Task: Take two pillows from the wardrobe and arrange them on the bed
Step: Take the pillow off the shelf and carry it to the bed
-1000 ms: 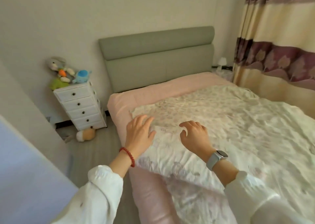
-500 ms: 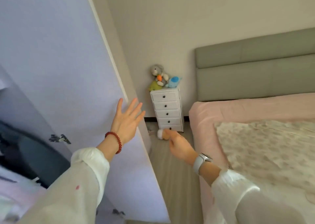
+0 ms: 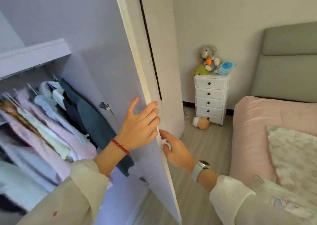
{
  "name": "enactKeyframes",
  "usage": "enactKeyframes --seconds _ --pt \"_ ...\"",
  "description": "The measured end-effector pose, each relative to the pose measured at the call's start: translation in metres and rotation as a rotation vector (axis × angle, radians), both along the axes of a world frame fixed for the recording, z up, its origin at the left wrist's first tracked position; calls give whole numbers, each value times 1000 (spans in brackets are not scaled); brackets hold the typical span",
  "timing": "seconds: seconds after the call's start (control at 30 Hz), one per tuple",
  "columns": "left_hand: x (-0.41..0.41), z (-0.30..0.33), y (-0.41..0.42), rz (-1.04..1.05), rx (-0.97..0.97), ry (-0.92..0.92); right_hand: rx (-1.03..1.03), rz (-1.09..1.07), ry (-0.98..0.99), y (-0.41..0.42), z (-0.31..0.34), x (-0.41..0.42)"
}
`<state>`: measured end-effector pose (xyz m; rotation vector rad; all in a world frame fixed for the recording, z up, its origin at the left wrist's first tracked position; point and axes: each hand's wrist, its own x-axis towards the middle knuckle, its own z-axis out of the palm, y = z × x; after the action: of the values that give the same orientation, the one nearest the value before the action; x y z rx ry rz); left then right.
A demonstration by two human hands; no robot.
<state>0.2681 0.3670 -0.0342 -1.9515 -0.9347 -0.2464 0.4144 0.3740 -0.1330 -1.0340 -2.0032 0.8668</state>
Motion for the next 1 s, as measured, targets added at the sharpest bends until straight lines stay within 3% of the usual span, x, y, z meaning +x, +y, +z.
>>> enactKeyframes --seconds 0.2,0.43,0.53,0.67,0.77,1.0 --pt "-79 -16 -88 135 141 -73 185 296 -71 -67 -17 -69" --pt "-171 -5 -182 726 -64 -83 240 534 -349 -85 4 -167" --pt "-178 5 -215 879 -56 -304 235 531 -261 -107 12 -193" --pt "-158 -4 -273 916 124 -738 266 610 -70 -157 8 -207" --pt "-132 -30 -329 935 259 -961 260 748 8 -206 -9 -208" --pt "-72 -105 -463 1101 338 -1138 218 1136 -79 -304 -49 -211"
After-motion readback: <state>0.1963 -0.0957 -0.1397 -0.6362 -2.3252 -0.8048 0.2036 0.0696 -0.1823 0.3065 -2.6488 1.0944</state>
